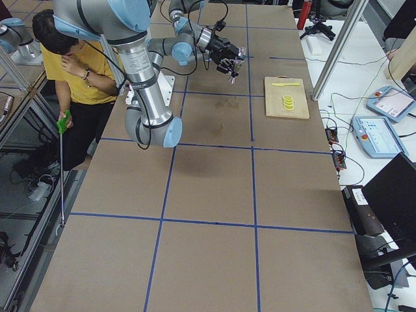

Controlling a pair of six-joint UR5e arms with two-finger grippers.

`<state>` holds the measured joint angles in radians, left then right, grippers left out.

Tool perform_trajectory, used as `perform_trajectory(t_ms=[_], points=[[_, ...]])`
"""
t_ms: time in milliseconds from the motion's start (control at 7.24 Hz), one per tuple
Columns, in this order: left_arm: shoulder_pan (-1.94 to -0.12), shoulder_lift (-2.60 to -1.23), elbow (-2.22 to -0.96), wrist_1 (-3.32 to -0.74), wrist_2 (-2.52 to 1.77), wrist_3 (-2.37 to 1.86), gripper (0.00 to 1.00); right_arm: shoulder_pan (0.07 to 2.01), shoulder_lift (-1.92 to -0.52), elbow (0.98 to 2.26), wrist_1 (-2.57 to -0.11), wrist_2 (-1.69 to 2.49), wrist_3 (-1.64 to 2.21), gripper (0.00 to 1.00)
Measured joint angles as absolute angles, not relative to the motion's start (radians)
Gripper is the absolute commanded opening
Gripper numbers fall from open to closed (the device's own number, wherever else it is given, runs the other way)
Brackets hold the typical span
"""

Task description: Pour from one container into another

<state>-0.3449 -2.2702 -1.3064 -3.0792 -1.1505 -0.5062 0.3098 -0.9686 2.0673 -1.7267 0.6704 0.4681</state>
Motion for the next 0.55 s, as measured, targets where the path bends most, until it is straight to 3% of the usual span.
perform_trajectory(t_ms=[552], points=[[-0.34, -2.276, -1.305, -3.077, -1.15, -0.497, 0.0, 0.307, -0.968, 2.064, -1.73, 0.67, 0.406, 0.0]])
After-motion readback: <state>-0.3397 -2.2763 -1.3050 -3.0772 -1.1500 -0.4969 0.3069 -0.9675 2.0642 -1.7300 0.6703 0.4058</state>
